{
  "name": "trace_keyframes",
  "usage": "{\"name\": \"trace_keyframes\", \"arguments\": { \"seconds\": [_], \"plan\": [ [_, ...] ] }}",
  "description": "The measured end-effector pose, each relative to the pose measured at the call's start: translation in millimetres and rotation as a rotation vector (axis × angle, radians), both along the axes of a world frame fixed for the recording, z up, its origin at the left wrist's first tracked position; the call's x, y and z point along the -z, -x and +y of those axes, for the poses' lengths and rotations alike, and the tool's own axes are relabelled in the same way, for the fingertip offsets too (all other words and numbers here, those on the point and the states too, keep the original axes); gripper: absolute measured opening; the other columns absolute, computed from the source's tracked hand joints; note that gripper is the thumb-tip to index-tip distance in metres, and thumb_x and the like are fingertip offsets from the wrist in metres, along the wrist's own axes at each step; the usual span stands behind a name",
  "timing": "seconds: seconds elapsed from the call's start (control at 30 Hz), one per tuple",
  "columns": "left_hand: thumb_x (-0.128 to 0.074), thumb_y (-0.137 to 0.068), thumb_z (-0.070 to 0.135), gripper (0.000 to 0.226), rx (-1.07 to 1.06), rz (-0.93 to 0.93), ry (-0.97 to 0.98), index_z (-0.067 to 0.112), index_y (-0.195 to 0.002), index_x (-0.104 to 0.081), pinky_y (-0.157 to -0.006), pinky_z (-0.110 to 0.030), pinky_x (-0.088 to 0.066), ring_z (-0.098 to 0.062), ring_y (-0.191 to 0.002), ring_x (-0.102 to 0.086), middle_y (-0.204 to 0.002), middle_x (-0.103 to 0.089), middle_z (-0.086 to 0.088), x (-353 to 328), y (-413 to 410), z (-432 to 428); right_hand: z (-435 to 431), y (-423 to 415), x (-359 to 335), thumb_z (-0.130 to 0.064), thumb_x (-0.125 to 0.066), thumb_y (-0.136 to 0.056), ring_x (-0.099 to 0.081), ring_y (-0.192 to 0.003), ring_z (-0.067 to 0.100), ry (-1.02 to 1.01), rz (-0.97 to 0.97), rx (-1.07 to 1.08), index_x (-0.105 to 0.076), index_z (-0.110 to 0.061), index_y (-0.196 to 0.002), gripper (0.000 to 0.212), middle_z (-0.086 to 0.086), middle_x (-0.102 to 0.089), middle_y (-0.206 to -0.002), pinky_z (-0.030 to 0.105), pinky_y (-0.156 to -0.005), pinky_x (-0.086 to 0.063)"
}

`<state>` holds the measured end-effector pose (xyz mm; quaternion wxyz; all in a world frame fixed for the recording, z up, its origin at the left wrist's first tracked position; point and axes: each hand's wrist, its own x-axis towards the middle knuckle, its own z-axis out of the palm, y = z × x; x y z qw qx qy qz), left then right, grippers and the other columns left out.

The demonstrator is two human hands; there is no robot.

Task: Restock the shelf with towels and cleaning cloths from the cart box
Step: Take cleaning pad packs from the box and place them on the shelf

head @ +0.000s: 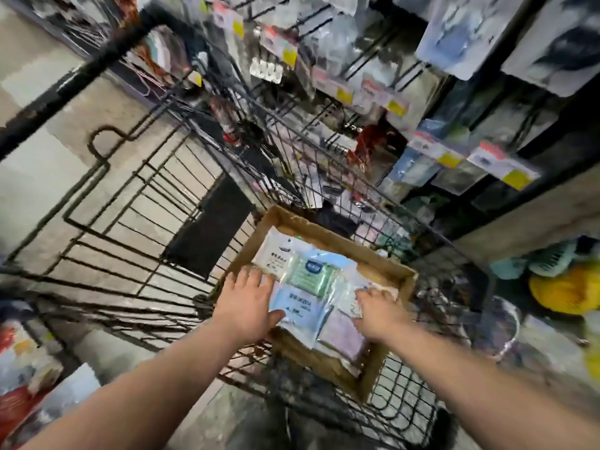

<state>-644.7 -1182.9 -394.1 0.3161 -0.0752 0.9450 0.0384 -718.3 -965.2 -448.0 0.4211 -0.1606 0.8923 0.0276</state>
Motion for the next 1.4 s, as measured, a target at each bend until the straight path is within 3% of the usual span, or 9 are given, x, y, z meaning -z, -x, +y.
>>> {"name": "trace_keyframes", "arguments": {
  "seconds": [0.27, 0.47, 0.67, 0.8, 1.0, 1.07, 1.17, 1.27, 1.4],
  "plan": [
    [-0.046, -0.089, 0.055, 0.075, 0.154, -0.175, -0.092, 0.018, -0.148, -0.018, -0.115, -0.046, -0.025, -0.03, -0.142, -0.023, -0.155, -0.024, -0.009, 84.0, 51.2, -4.9, 11.3, -12.9, 40.2, -0.026, -0.051, -0.088, -0.042, -0.126, 0.033, -0.022, -0.08, 0.306, -0.036, -0.016, -0.137, 0.052, 0.013, -0.043, -0.139, 0.034, -0.099, -0.04],
    [-0.049, -0.088, 0.053, 0.077, 0.231, -0.272, -0.099, 0.018, -0.149, -0.017, -0.114, -0.044, -0.028, -0.031, -0.141, -0.024, -0.155, -0.022, -0.01, 141.0, 72.0, -15.2, -0.2, -15.7, 100.2, -0.028, -0.053, -0.089, -0.038, -0.131, 0.033, -0.051, -0.168, 0.478, -0.028, -0.018, -0.144, 0.062, 0.011, -0.032, -0.147, 0.04, -0.107, -0.039],
    [-0.062, -0.086, 0.042, 0.076, 0.013, -0.378, -0.245, 0.014, -0.146, -0.023, -0.109, -0.042, -0.035, -0.031, -0.135, -0.035, -0.149, -0.034, -0.012, 193.3, 76.4, -25.3, 1.8, -25.4, 157.4, -0.023, -0.052, -0.091, -0.03, -0.136, 0.036, -0.065, -0.181, 0.716, -0.019, -0.02, -0.147, 0.065, 0.007, -0.013, -0.154, 0.043, -0.109, -0.036],
    [-0.065, -0.085, 0.037, 0.08, -0.173, -0.403, -0.301, 0.014, -0.147, -0.02, -0.102, -0.036, -0.039, -0.032, -0.128, -0.044, -0.146, -0.037, -0.015, 213.0, 75.8, -23.6, 3.9, -35.6, 183.5, -0.022, -0.054, -0.09, -0.029, -0.138, 0.034, -0.054, -0.193, 0.901, -0.003, -0.02, -0.15, 0.078, 0.007, 0.0, -0.158, 0.044, -0.108, -0.037],
    [-0.073, -0.077, 0.041, 0.08, -0.324, -0.415, -0.371, 0.01, -0.139, -0.033, -0.101, -0.039, -0.043, -0.032, -0.123, -0.046, -0.137, -0.044, -0.015, 233.0, 76.1, -18.1, 6.0, -41.0, 200.2, -0.034, -0.058, -0.089, -0.036, -0.133, 0.038, 0.052, -0.121, 1.216, 0.014, -0.015, -0.149, 0.096, 0.011, -0.007, -0.158, 0.043, -0.106, -0.035],
    [-0.075, -0.076, 0.037, 0.079, -0.379, -0.401, -0.39, 0.008, -0.138, -0.034, -0.098, -0.036, -0.044, -0.032, -0.122, -0.048, -0.135, -0.047, -0.014, 238.5, 75.4, -15.1, 6.8, -40.2, 202.9, -0.042, -0.063, -0.084, -0.036, -0.134, 0.039, 0.052, -0.106, 1.214, 0.012, -0.016, -0.15, 0.104, 0.012, -0.009, -0.158, 0.045, -0.107, -0.036],
    [-0.076, -0.077, 0.026, 0.07, -0.496, -0.336, -0.402, 0.003, -0.132, -0.038, -0.083, -0.03, -0.042, -0.03, -0.11, -0.054, -0.111, -0.053, -0.01, 243.7, 76.4, -10.1, 3.9, -38.8, 208.1, -0.048, -0.072, -0.074, -0.038, -0.133, 0.038, 0.075, -0.121, 1.229, 0.006, -0.021, -0.15, 0.112, 0.012, -0.024, -0.153, 0.045, -0.106, -0.038],
    [-0.081, -0.071, 0.032, 0.086, -0.642, -0.308, -0.385, 0.001, -0.136, -0.034, -0.09, -0.035, -0.047, -0.032, -0.112, -0.054, -0.124, -0.053, -0.015, 248.2, 77.5, -12.9, -0.1, -39.2, 211.2, -0.047, -0.081, -0.063, -0.046, -0.128, 0.032, 0.137, -0.12, 1.361, -0.005, -0.025, -0.147, 0.116, 0.007, -0.05, -0.136, 0.047, -0.102, -0.043],
    [-0.084, -0.066, 0.034, 0.079, -0.816, -0.326, -0.445, 0.004, -0.13, -0.046, -0.09, -0.041, -0.051, -0.032, -0.106, -0.059, -0.123, -0.06, -0.014, 248.5, 76.5, -24.7, 2.7, -40.3, 209.9, -0.045, -0.085, -0.059, -0.043, -0.128, 0.032, 0.123, -0.052, 1.393, -0.03, -0.014, -0.137, 0.1, 0.008, -0.049, -0.134, 0.041, -0.102, -0.041]
  ]
}}
